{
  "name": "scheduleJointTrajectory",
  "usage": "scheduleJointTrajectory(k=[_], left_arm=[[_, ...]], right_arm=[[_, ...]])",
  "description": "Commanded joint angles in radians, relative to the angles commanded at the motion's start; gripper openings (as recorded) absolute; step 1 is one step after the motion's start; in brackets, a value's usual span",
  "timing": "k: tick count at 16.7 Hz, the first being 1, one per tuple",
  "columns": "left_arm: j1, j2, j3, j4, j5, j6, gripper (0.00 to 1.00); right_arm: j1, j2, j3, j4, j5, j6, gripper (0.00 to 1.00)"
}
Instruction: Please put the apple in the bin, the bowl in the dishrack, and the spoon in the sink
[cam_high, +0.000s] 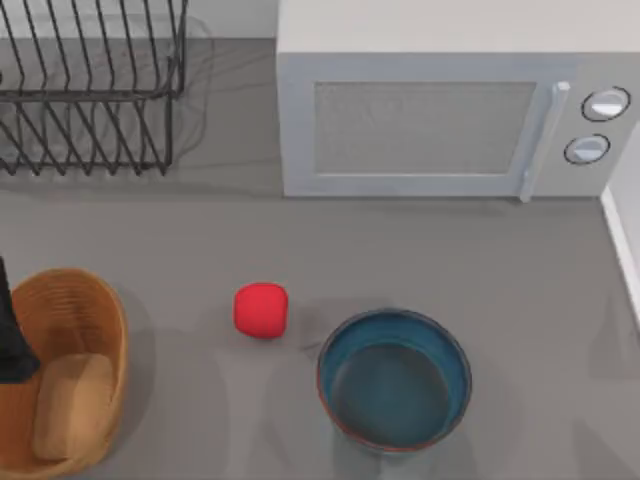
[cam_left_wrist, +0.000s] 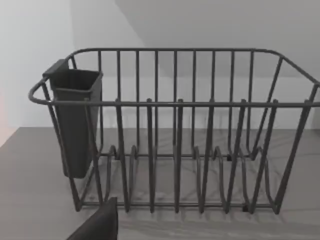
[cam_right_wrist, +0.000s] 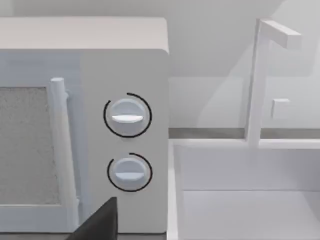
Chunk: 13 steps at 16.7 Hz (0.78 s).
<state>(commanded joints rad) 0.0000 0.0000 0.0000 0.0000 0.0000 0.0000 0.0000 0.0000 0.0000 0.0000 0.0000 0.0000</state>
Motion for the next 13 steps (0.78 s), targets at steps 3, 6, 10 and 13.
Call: scheduleJointTrajectory(k=[3,6,10,13], left_arm=[[-0.005,0.01,0.01,-0.007,0.001,-0.004,1.0],[-0.044,0.103,0.102,-0.07,0.004,-0.039,1.0],[-0.134,0.379,0.339,-0.23,0.005,-0.125,1.0],[-0.219,0.688,0.557,-0.39,0.003,-0.204,1.0]], right_arm=[[0.0,0.0,0.0,0.0,0.0,0.0,1.0],[0.0,0.0,0.0,0.0,0.0,0.0,1.0],[0.0,0.0,0.0,0.0,0.0,0.0,1.0],[0.0,0.0,0.0,0.0,0.0,0.0,1.0]])
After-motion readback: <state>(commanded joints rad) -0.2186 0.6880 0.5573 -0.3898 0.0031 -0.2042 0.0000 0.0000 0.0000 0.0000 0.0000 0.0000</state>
